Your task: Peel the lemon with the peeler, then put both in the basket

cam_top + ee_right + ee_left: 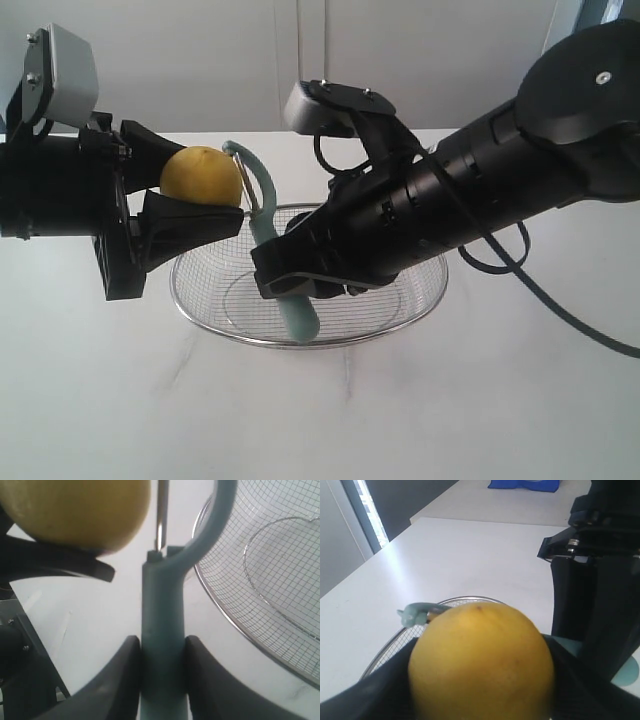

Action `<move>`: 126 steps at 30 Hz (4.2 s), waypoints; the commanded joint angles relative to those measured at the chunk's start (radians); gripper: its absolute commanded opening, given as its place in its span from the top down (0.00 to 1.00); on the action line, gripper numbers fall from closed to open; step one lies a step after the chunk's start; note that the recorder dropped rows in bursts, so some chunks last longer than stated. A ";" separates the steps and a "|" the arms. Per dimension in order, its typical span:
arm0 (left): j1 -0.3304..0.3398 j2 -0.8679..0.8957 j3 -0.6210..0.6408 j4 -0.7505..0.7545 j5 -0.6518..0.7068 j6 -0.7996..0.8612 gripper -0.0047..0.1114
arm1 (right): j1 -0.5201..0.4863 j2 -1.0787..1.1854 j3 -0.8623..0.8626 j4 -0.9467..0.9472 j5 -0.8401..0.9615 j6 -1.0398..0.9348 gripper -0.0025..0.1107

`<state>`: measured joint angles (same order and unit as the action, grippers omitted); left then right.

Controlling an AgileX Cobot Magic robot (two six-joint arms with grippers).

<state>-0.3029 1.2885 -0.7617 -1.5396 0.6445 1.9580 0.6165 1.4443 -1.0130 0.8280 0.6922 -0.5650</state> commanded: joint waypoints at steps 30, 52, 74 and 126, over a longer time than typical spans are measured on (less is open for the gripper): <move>0.001 -0.007 -0.006 -0.022 0.019 0.141 0.96 | 0.000 -0.229 -0.004 -0.471 -0.125 0.198 0.98; 0.001 -0.007 -0.006 -0.019 0.040 0.121 0.96 | -0.096 -0.001 0.023 -0.883 -0.144 0.670 0.98; 0.001 -0.007 -0.006 -0.022 0.040 0.121 0.96 | 0.023 0.050 0.023 -0.107 -0.059 0.018 0.98; 0.001 -0.007 -0.006 -0.022 0.038 0.121 0.96 | 0.023 -0.037 -0.011 -0.032 -0.020 -0.017 0.98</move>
<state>-0.3029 1.2885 -0.7617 -1.5396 0.6626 1.9580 0.6376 1.4251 -1.0158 0.7970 0.6720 -0.5669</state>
